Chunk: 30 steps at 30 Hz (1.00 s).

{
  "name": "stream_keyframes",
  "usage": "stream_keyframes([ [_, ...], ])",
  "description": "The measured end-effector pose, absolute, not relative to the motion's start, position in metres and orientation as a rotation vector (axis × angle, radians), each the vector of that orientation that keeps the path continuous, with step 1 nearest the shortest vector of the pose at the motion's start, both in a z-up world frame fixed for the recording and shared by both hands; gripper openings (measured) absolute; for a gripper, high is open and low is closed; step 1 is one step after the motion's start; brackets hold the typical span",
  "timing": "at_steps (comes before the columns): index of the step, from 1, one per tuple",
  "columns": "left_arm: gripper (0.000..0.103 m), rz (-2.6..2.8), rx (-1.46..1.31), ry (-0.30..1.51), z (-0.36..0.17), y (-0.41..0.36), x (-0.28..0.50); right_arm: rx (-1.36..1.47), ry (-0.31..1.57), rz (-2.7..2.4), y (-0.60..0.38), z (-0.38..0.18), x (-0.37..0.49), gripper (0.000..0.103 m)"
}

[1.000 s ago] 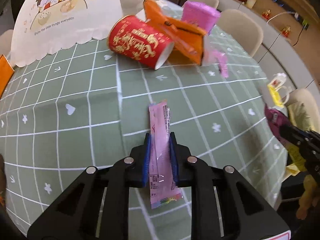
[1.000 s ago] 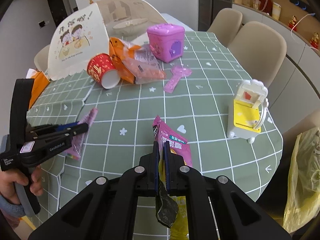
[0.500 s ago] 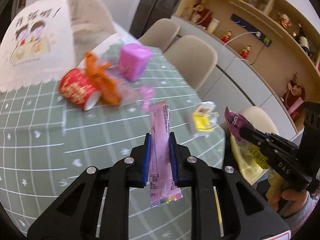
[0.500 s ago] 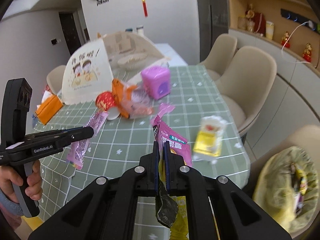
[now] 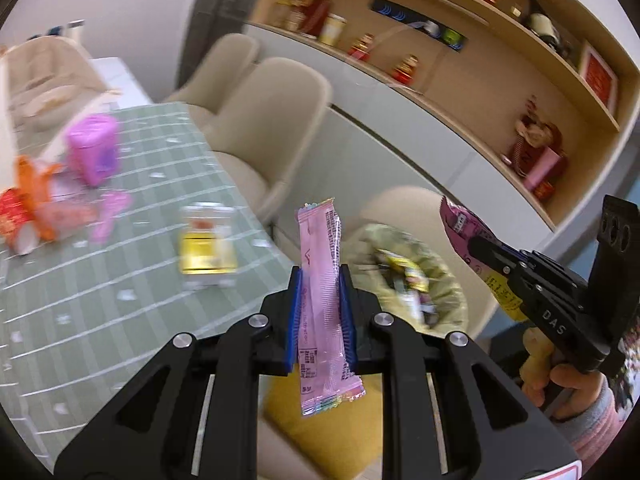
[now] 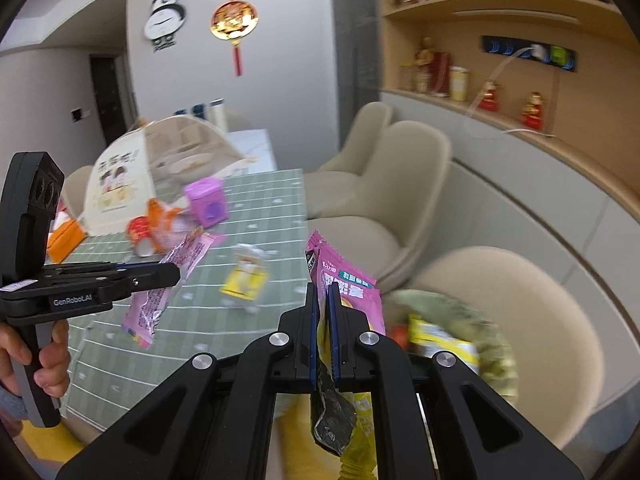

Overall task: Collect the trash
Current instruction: 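Carry the pink strip to the bag and open the left gripper while right carries its packet, then open the right gripper to drop the pink packet into the bag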

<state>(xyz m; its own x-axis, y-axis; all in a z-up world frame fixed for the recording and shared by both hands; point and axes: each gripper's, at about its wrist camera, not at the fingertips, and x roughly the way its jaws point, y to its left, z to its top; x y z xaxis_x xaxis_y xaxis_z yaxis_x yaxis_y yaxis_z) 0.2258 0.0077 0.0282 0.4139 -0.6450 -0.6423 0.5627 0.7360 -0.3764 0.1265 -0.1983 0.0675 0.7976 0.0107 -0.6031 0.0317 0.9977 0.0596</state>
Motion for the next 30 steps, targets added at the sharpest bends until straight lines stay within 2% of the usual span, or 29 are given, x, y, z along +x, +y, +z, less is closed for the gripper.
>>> stream_keyframes([
  [12,0.017,-0.921,-0.058,0.999,-0.006,-0.151,0.221,0.112,0.631,-0.111,-0.295,0.054,0.109,0.007],
  [13,0.019,-0.926,-0.054,1.011,-0.01,-0.158,0.224,0.119,0.631,-0.111,-0.3,0.053,0.108,0.007],
  [15,0.029,-0.921,-0.03,1.026,-0.019,-0.173,0.229,0.138,0.632,-0.106,-0.306,0.05,0.108,0.007],
  [16,0.038,-0.916,-0.013,1.032,-0.023,-0.178,0.231,0.15,0.634,-0.098,-0.309,0.048,0.11,0.007],
  [21,0.041,-0.872,-0.034,1.051,-0.028,-0.172,0.237,0.166,0.66,-0.055,-0.309,0.034,0.124,0.007],
  [30,0.041,-0.752,-0.067,1.02,-0.007,-0.11,0.228,0.214,0.764,0.061,-0.287,-0.015,0.165,0.007],
])
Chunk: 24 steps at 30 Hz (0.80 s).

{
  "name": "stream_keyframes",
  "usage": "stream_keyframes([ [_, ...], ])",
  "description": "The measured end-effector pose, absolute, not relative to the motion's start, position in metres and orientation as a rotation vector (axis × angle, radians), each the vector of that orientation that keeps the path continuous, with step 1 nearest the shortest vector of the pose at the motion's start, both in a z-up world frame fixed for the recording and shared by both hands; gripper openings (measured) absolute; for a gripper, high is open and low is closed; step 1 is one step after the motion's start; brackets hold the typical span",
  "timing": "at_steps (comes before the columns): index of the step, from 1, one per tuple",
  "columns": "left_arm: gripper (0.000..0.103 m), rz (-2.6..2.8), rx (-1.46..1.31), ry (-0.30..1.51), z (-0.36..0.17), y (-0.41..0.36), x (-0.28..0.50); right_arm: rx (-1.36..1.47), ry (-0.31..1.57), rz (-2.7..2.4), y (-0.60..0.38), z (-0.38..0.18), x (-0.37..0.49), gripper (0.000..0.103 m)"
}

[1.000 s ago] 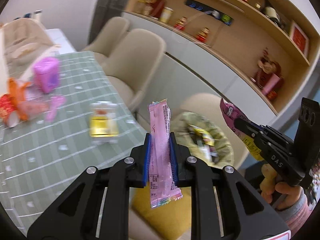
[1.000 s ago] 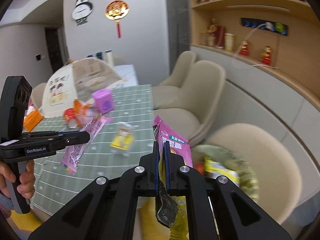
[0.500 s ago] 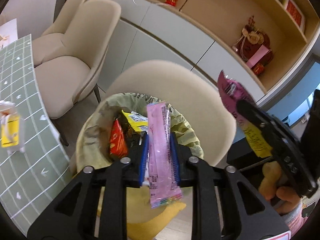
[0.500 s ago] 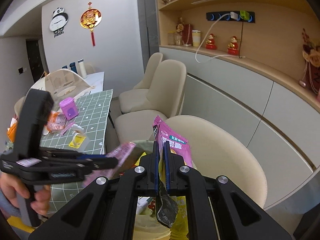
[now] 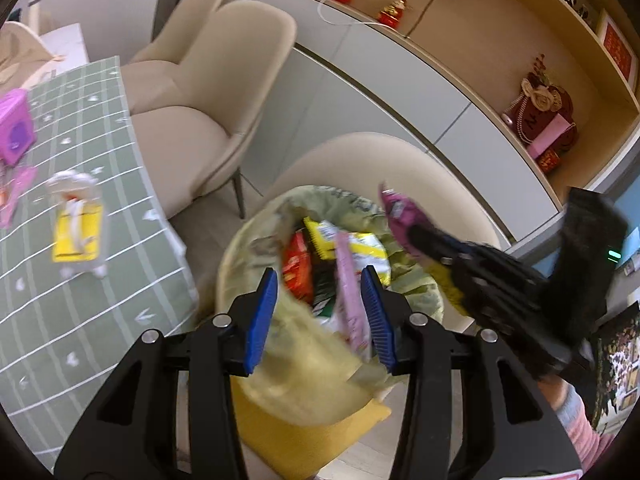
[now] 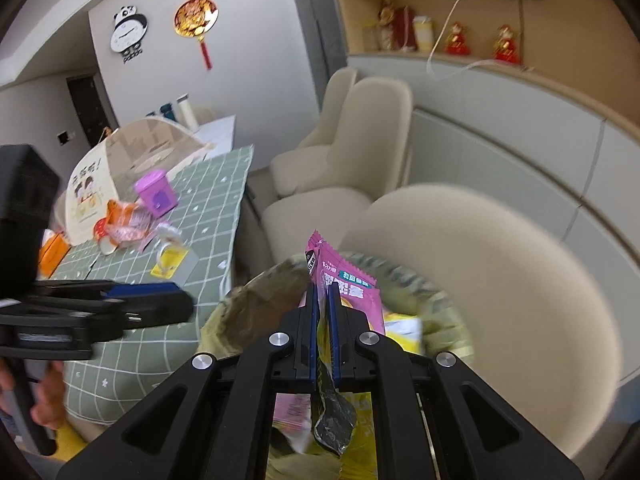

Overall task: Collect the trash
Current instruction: 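Open the right gripper to drop the pink packet into the bag, then move both grippers back over the table items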

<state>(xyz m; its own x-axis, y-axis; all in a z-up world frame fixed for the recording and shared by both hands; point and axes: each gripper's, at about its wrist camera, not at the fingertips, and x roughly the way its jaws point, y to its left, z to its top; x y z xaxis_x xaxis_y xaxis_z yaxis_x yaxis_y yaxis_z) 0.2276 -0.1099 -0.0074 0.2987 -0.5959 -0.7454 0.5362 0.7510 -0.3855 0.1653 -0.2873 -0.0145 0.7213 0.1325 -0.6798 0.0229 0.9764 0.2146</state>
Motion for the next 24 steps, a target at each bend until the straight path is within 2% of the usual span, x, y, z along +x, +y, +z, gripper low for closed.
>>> stream_keyframes([
  [7,0.041,-0.652,-0.093,1.018,-0.004,-0.053,0.219,0.196,0.973,0.128,-0.267,-0.077,0.189,0.007],
  [14,0.041,-0.539,-0.167,1.016,-0.01,0.004,0.219,0.209,1.002,0.12,-0.265,-0.079,0.185,0.008],
  [15,0.041,-0.517,-0.185,1.013,-0.012,0.014,0.22,0.194,0.994,0.103,-0.264,-0.075,0.182,0.01],
  [17,0.041,-0.497,-0.209,1.008,-0.014,0.025,0.22,0.173,0.978,0.091,-0.262,-0.067,0.177,0.028],
  [18,0.041,-0.482,-0.224,1.003,-0.015,0.034,0.221,0.169,0.966,0.094,-0.26,-0.062,0.174,0.042],
  [24,0.041,-0.415,-0.25,0.984,-0.019,0.065,0.222,0.124,0.912,0.073,-0.251,-0.034,0.159,0.043],
])
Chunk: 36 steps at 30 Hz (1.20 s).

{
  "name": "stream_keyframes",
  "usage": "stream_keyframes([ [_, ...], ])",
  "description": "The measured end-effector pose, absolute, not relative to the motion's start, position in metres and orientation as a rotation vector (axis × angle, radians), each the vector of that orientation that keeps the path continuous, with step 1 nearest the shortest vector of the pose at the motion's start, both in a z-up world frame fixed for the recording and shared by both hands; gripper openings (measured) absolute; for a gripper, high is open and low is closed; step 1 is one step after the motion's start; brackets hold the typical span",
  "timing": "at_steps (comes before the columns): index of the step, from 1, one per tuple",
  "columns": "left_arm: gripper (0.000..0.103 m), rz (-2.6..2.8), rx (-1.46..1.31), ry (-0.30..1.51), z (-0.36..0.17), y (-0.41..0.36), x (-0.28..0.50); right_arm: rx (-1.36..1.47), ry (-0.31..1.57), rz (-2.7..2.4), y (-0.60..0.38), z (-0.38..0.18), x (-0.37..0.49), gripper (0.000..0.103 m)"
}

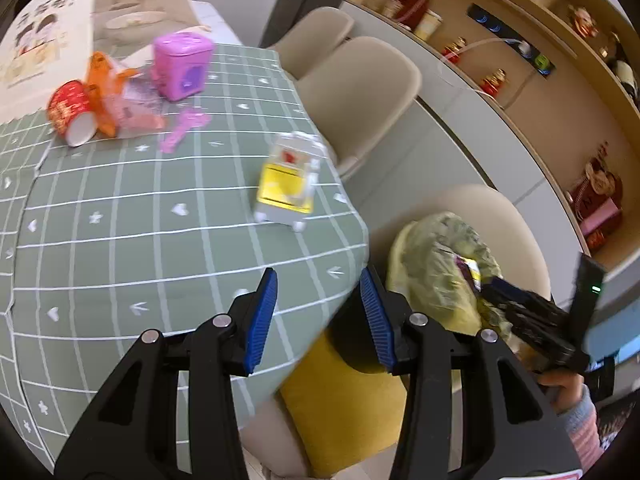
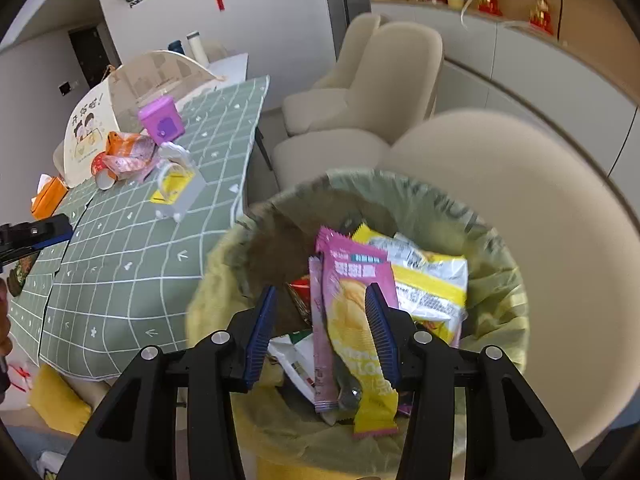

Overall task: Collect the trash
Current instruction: 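Move both grippers back over the table items, then grasp the lavender wrapper beside the orange snack bag with the right gripper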

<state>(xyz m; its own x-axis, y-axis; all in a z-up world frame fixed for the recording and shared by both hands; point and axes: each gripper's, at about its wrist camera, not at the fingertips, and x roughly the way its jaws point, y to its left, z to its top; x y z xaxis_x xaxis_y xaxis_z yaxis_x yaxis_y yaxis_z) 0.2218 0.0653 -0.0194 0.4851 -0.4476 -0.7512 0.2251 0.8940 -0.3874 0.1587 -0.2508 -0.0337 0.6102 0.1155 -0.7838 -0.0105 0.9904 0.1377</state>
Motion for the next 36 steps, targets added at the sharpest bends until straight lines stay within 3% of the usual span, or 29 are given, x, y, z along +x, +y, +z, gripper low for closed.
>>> stream_keyframes([
  [16,0.041,-0.178,-0.337,0.931,-0.036,0.215,0.269,0.116,0.769,0.155,-0.119,0.023,0.216,0.043],
  [27,0.042,-0.192,-0.37,0.895,-0.03,0.318,0.35,0.045,0.805,0.251,0.016,0.001,0.294,0.05],
  [36,0.044,-0.337,-0.365,0.847,-0.017,0.319,0.426,0.062,0.909,0.172,0.061,-0.032,0.352,0.05],
])
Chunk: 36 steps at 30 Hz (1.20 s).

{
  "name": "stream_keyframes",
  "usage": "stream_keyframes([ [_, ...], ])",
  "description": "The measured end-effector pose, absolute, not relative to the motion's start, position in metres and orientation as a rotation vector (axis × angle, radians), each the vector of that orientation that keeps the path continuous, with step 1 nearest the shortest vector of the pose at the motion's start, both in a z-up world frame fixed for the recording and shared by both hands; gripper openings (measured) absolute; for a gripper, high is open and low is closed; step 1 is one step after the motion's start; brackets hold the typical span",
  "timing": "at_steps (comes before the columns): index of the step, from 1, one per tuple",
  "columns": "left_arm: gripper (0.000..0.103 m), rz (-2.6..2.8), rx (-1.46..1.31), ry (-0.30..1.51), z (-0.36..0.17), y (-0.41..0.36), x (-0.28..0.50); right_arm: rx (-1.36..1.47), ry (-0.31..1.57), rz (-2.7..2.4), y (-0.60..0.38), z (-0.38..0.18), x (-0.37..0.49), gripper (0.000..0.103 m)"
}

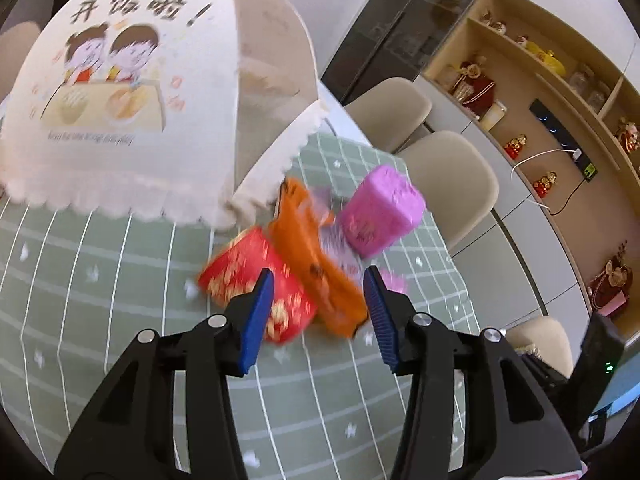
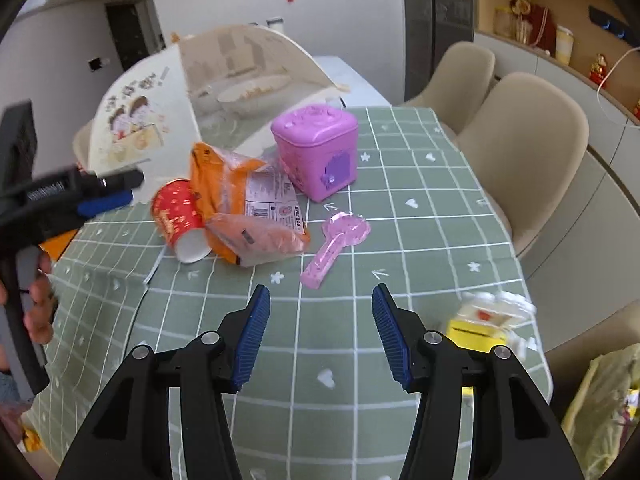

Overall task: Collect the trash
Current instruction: 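Grasp the lavender wrapper beside the orange snack bag with the right gripper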

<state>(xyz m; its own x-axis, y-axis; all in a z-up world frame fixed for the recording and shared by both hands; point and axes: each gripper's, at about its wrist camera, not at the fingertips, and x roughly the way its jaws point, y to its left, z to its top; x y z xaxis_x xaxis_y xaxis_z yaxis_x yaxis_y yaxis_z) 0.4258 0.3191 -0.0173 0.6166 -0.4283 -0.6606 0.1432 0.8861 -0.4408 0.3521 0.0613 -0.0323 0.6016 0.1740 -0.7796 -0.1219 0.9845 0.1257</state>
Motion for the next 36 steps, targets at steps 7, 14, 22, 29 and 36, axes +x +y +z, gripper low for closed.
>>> stream_keyframes([
  [7,0.044,-0.345,-0.412,0.865,-0.039,0.334,0.426,0.097,0.955,0.141,0.061,-0.059,0.412,0.05],
  [14,0.044,-0.324,-0.379,0.912,-0.048,0.352,0.413,0.117,0.944,0.166,0.071,-0.073,0.453,0.05],
  [22,0.044,-0.203,-0.426,0.959,-0.055,0.376,0.403,0.126,0.959,0.335,0.114,-0.082,0.493,0.05],
  [29,0.044,-0.172,-0.469,0.945,-0.043,0.361,0.4,-0.005,1.032,0.485,0.12,-0.103,0.472,0.027],
  [36,0.044,-0.094,-0.478,0.953,-0.042,0.332,0.401,-0.006,1.086,0.578,0.103,-0.102,0.415,0.022],
])
